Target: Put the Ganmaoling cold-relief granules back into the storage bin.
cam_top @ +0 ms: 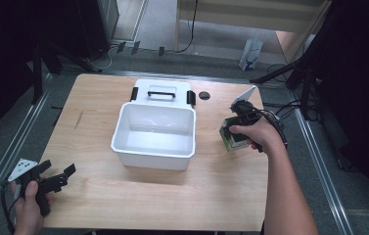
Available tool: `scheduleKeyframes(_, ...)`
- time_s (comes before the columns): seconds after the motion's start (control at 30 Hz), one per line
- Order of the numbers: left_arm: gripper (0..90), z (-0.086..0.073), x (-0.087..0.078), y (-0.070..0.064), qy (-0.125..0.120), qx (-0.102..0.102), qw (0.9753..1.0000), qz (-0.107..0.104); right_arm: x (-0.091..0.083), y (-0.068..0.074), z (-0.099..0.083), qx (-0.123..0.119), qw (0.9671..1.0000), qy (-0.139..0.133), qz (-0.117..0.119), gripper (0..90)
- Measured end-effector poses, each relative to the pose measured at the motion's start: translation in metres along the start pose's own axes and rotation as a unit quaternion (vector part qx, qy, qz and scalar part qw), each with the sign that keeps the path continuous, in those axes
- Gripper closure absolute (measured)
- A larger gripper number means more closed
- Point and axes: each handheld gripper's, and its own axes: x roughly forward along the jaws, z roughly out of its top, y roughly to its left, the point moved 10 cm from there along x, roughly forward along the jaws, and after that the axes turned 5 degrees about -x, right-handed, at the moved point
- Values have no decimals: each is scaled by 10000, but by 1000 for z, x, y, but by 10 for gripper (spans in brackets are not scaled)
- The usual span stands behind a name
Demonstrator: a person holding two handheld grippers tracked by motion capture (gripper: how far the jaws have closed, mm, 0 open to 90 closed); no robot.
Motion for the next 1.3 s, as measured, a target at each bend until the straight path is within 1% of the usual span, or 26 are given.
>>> scheduleKeyframes(0.13,13,0,0,0,3,4,10000,-1,-15,8,5,-201,9998,-90,-10,161)
scheduleKeyframes(0.17,13,0,0,0,6,11,10000,-2,-19,11,7,-204,9997,-115,-7,161)
scheduleKeyframes(0.23,13,0,0,0,14,18,10000,4,-27,15,10,-301,9994,-190,-6,161)
scheduleKeyframes(0.33,13,0,0,0,12,32,10000,5,-38,21,15,-451,9987,-253,-42,161)
scheduleKeyframes(0.5,13,0,0,0,-11,23,10000,8,-54,34,24,-661,9971,-380,1,162)
scheduleKeyframes(0.67,13,1,0,0,-27,3,10000,-7,-66,54,32,-1019,9934,-510,113,162)
scheduleKeyframes(0.7,13,1,0,0,-30,3,10000,-9,-68,60,34,-1168,9916,-543,133,162)
scheduleKeyframes(0.8,13,1,0,0,-44,-17,10000,-11,-71,73,37,-1408,9883,-553,196,162)
scheduleKeyframes(0.9,13,1,0,0,-62,-21,10000,-17,-73,84,42,-1693,9834,-610,232,162)
scheduleKeyframes(0.93,13,1,0,0,-44,-8,10000,-19,-74,88,43,-1739,9824,-614,279,162)
scheduleKeyframes(1.07,13,0,0,0,-14,2,10000,-19,-76,104,50,-2174,9726,-744,349,162)
scheduleKeyframes(1.2,13,0,0,0,-23,-10,10000,-9,-81,118,56,-2666,9594,-858,345,162)
scheduleKeyframes(1.23,13,0,0,0,-17,0,10000,-7,-82,121,58,-2808,9548,-910,339,162)
scheduleKeyframes(1.27,13,0,0,0,-22,-4,10000,-6,-83,125,59,-2914,9515,-927,342,162)
scheduleKeyframes(1.3,13,0,0,0,-25,-12,10000,-6,-84,129,60,-3041,9472,-959,342,162)
